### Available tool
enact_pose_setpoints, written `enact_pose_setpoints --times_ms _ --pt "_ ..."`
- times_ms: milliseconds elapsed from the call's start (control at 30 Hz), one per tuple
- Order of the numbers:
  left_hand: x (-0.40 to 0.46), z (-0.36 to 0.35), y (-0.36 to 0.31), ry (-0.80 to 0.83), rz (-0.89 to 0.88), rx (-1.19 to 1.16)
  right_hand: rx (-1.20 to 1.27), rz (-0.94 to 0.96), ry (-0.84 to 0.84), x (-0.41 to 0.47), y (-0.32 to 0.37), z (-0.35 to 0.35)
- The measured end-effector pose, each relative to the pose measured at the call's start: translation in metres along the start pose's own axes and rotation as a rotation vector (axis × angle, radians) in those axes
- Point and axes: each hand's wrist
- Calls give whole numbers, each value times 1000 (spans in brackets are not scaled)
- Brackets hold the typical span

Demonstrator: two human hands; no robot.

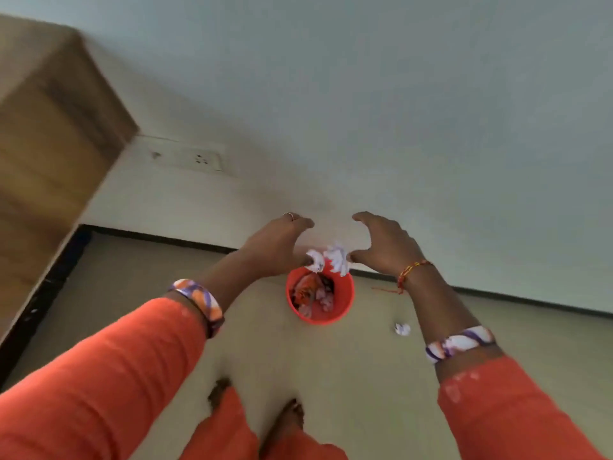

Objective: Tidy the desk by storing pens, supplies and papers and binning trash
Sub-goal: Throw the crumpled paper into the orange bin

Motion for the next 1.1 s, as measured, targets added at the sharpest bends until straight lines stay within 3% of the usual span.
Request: enact_pose_setpoints --times_ms 267,367,467,600,867,1100 --pt "33 -29 -28 260 -131 122 272 -277 -110 -58 -110 15" --pt "60 -41 -54 387 -257 197 330 -427 -180 -95 -147 10" --pt "92 -60 -98 508 -421 295 417 -610 -257 -138 -177 -2" --pt "116 -88 -174 533 -643 341 560 -842 -376 -196 -205 -26" --pt "86 -162 -317 702 -1077 594 980 -1160 -735 -300 -227 -97" --pt "43 -231 -406 745 -1148 748 1221 -1274 -847 -364 -256 -154"
Point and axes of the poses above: each hand's wrist, its own x-axis towards the middle knuckle, its own z-axis out of the back of the hand, y = z × x, and after that the axes turned 15 degrees about x, right-handed
